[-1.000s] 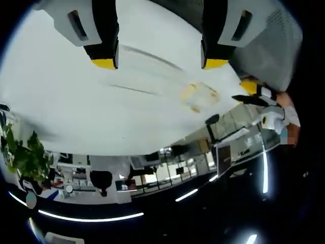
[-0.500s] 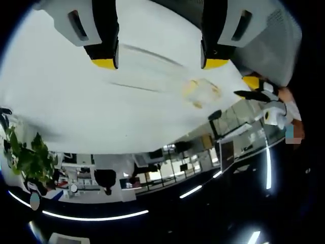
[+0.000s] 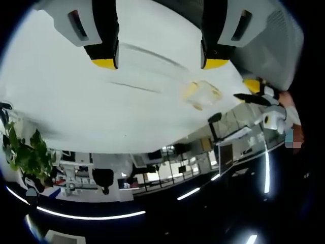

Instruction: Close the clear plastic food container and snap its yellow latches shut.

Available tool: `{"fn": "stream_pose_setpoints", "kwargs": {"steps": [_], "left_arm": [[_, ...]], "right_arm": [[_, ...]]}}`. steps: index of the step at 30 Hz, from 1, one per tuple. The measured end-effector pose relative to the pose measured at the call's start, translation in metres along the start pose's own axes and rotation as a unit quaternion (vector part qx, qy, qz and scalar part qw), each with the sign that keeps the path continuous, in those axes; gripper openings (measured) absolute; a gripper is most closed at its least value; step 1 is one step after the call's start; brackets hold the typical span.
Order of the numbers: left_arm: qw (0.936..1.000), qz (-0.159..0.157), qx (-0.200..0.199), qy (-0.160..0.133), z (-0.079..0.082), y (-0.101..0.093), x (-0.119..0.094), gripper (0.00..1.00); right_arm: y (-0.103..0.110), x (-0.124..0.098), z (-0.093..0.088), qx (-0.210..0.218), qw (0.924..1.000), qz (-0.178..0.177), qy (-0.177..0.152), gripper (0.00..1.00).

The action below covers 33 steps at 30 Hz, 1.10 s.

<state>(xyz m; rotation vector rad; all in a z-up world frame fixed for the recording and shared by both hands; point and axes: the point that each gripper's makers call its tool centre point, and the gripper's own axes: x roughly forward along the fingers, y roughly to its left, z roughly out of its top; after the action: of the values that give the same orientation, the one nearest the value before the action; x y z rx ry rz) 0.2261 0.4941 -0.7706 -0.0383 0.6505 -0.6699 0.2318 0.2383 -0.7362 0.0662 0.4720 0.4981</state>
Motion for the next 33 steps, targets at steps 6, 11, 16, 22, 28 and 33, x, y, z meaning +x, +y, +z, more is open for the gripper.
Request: {"fn": "stream_pose_setpoints", "kwargs": {"steps": [6, 11, 16, 22, 28, 33], "left_arm": [[1.0, -0.005, 0.0, -0.001, 0.003, -0.002, 0.0, 0.73], [1.0, -0.009, -0.002, -0.001, 0.007, -0.002, 0.0, 0.73], [0.9998, -0.015, 0.009, -0.004, 0.016, -0.003, 0.0, 0.73], [0.9998, -0.013, -0.014, -0.003, 0.024, 0.003, -0.001, 0.73], [0.9995, -0.016, -0.021, -0.015, 0.035, 0.002, -0.008, 0.7], [0.9995, -0.013, -0.027, -0.011, 0.032, 0.005, -0.009, 0.72]], "right_arm": [[-0.006, -0.001, 0.006, 0.005, 0.9999, -0.011, -0.007, 0.64], [-0.008, -0.002, 0.008, 0.004, 0.9998, -0.014, -0.01, 0.64], [-0.007, -0.003, 0.019, -0.002, 0.9998, -0.013, -0.014, 0.64], [-0.002, -0.001, 0.039, -0.012, 0.9995, -0.005, -0.029, 0.64], [0.005, -0.005, 0.074, -0.009, 0.997, -0.003, -0.077, 0.65], [0.014, -0.008, 0.074, -0.016, 0.9968, 0.003, -0.078, 0.66]]}}
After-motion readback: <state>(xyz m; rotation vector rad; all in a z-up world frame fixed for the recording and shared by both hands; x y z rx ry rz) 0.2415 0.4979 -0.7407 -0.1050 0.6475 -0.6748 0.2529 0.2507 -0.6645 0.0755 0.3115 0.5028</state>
